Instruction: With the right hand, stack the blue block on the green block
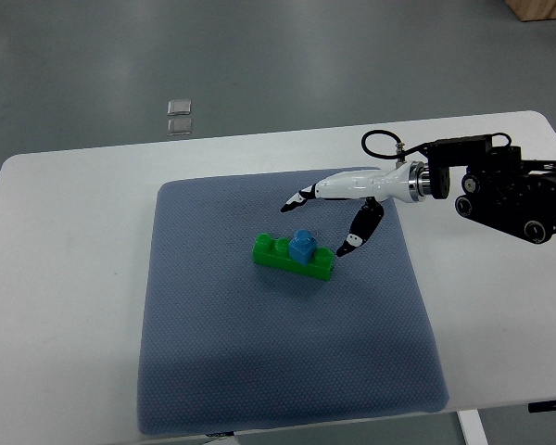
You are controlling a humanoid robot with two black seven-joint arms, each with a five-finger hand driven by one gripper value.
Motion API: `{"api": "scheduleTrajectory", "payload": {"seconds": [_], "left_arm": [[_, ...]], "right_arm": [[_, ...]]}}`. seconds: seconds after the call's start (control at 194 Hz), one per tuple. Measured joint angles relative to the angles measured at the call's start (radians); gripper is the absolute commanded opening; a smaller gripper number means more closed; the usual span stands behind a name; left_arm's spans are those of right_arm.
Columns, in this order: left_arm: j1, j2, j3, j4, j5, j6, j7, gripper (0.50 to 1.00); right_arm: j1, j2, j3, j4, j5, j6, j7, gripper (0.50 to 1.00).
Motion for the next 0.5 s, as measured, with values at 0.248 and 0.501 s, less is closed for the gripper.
{"api": "scheduleTrajectory", "payload": {"seconds": [0.248, 0.501], "left_arm": [[0.0, 0.0, 0.0, 0.0, 0.0, 0.0, 0.0, 1.0], [0.0, 0.0, 0.0, 0.0, 0.0, 0.0, 0.0, 1.0]], "right_arm": [[-0.007, -0.03, 0.038, -0.019, 0.053, 0.001, -0.014, 0.895], [-0.066, -0.03, 0.228, -0.14, 0.316, 0.012, -0.141, 0.895]]}}
